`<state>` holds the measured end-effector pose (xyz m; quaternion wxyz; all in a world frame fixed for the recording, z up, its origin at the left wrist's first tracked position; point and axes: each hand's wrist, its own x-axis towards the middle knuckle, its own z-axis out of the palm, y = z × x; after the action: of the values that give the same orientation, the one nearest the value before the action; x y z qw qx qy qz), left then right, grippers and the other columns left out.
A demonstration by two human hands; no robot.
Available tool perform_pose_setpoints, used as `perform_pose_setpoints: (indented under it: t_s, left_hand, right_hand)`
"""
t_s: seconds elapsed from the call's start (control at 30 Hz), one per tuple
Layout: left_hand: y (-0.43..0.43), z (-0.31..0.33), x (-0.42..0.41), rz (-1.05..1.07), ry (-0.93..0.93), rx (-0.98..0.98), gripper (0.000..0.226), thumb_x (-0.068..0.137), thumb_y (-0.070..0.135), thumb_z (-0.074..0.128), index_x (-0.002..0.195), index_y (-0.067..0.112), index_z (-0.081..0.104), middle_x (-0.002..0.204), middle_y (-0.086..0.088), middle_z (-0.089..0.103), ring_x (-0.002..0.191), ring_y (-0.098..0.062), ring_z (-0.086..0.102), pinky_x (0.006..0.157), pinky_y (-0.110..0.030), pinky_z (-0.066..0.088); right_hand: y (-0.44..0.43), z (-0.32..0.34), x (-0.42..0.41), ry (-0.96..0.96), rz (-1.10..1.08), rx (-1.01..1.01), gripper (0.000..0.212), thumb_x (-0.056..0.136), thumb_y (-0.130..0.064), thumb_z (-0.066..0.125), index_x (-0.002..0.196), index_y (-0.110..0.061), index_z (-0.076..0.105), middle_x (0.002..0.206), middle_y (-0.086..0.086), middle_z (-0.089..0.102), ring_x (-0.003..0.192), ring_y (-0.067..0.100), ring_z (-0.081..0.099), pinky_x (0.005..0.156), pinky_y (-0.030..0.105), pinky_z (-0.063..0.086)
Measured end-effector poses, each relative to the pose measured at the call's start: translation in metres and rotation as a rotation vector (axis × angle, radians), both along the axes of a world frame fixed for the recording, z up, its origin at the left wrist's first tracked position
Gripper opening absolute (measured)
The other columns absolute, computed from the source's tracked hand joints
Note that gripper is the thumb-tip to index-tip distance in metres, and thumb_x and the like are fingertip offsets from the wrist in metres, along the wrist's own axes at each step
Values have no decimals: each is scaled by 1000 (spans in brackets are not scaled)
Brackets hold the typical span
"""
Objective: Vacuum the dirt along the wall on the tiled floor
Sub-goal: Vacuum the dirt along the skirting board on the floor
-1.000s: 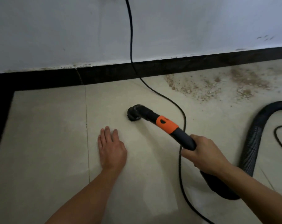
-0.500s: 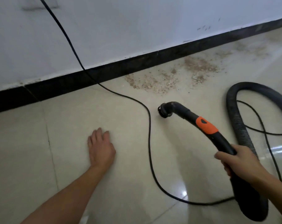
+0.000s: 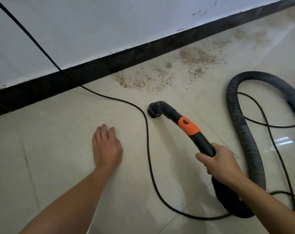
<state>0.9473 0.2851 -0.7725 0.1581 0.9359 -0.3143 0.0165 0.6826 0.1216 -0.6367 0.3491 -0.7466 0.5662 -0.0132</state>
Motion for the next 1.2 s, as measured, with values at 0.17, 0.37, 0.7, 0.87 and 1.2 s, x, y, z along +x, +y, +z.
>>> perform_pose_setpoints:
  t_s: [0.17,0.37,0.7,0.87,1.2]
  left_hand:
    - [1,-1,1,6,6,-5,47,83,20,35,119,3,60,133,-26,52,125,-43,45,104,-52,37]
    - [0,0,0,2,8,-36,47,84,19,34,117,2,63,131,-26,54,124,-43,48,104,-51,40]
    - [0,1,0,14,4,-1,47,83,18,35,117,4,63,132,-24,54,124,-41,48,105,-49,40]
    - [-1,1,1,21,-6,3,46,82,18,37,118,4,62,133,-24,53,126,-41,47,106,-50,39]
    - [-2,4,-1,20,9,47,48,81,19,36,119,6,62,135,-23,53,127,-40,47,106,-49,40]
  right_hand:
    - [-43,1,33,-188,-223,85,17,79,-17,73,79,-6,60,57,9,57,43,23,52,52,37,47]
    - [-22,-3,63,-216,-60,222,17,82,-15,71,83,-4,58,58,8,55,44,21,50,49,32,44]
    - [-29,-5,131,-316,-86,301,19,85,-18,72,91,-6,58,64,9,54,48,22,50,52,34,45]
    - [-31,-9,137,-328,-112,261,24,85,-20,72,96,-4,59,66,10,55,49,23,51,54,35,47]
    - [-33,-12,183,-360,-97,288,21,86,-19,71,95,-4,58,67,9,54,47,20,50,52,33,48]
